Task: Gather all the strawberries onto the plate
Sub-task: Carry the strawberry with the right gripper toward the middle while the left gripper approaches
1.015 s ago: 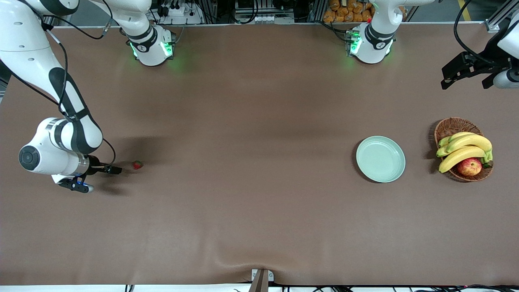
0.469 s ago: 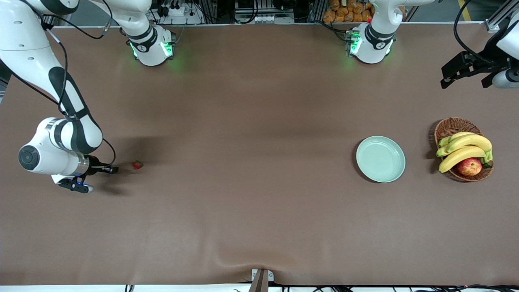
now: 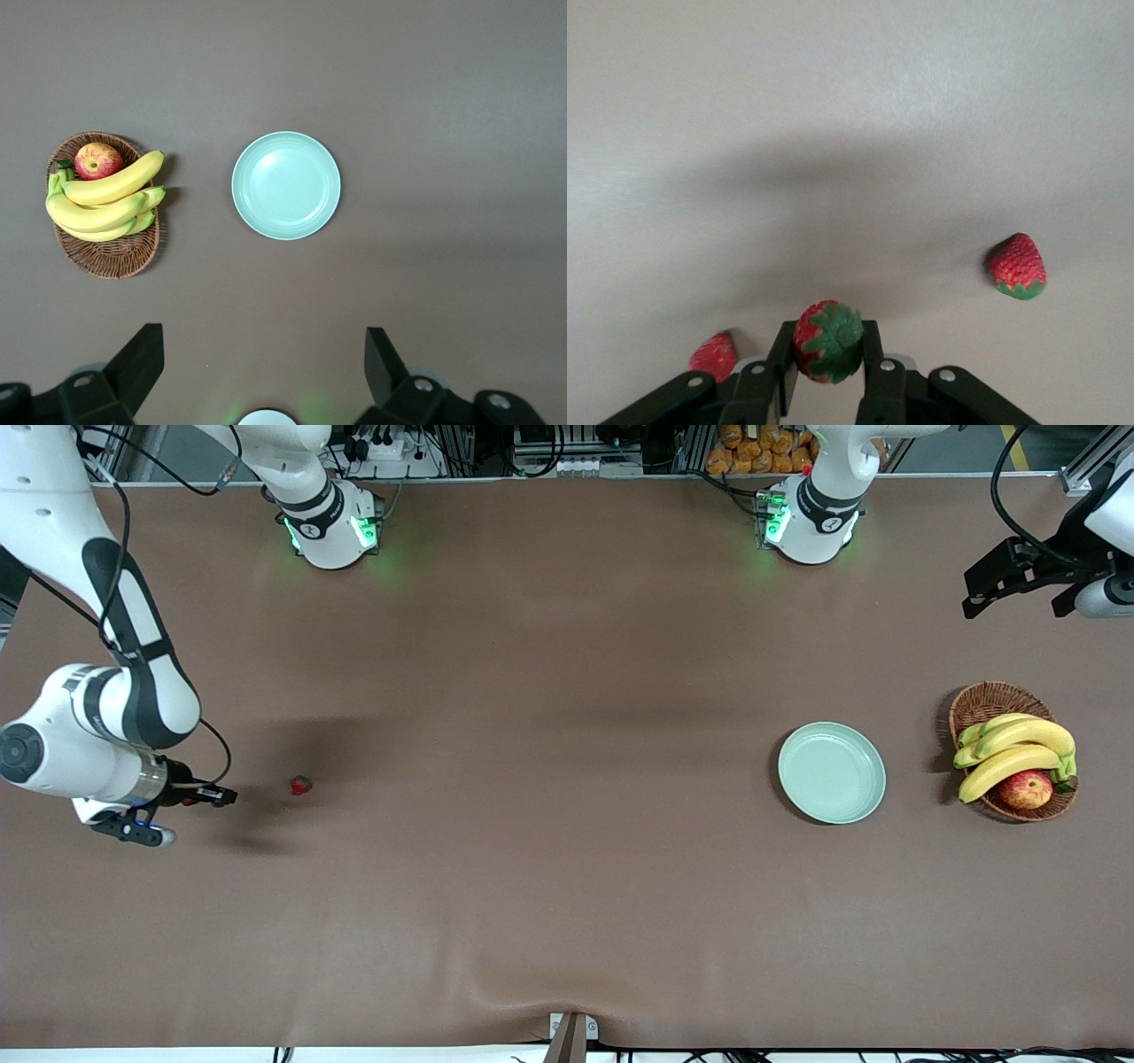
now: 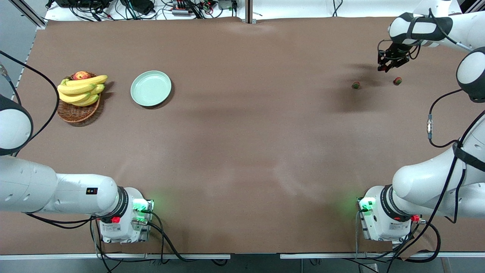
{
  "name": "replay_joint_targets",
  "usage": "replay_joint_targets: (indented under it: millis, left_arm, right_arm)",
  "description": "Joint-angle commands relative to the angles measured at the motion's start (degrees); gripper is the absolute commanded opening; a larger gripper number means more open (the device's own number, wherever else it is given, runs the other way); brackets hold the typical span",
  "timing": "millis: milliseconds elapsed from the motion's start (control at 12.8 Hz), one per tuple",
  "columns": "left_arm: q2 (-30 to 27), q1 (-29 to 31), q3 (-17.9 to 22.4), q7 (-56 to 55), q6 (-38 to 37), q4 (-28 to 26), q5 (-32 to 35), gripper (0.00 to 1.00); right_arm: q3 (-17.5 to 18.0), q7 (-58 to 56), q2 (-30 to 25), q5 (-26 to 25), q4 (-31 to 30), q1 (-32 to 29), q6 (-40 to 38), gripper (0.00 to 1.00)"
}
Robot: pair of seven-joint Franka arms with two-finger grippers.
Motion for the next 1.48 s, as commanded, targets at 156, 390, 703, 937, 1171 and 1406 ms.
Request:
replay_joint_targets:
  millis: [156, 390, 703, 937, 1171, 1406]
  left_arm:
    - [-0.35, 0.39, -0.49, 1.05, -0.26, 0.37, 0.00, 1.00]
    - [0.70, -0.22, -0.49, 0.26, 1.76, 0.19, 0.08, 1.00]
    - [2.02, -0.14, -0.58, 0.35, 2.29, -0.16, 0.17, 1.00]
    - [3.25, -0.75, -1.71, -0.26, 3.00, -0.16, 0.35, 1.00]
    - [4.75, -1.01, -2.16, -0.35, 4.22, -0.16, 0.26, 1.00]
    - [6.85, -3.73, -2.25, -1.40, 5.63, -0.16, 0.08, 1.00]
  right_arm:
    - [0.56, 0.28, -2.69, -0.79, 1.84, 2.25, -3.22, 0.00]
    - [0.56, 1.34, -3.65, -0.61, 3.68, 6.64, -7.51, 0.00]
    - [0.73, 1.43, -4.09, 0.27, 7.82, 12.18, -13.77, 0.00]
    - [0.73, 1.43, -4.80, 0.36, 9.31, 18.15, -13.77, 0.00]
    - [0.73, 1.25, -4.71, 2.37, 11.77, 22.82, -13.60, 0.00]
    - [0.65, 1.25, -4.45, 4.48, 12.66, 27.82, -12.81, 0.00]
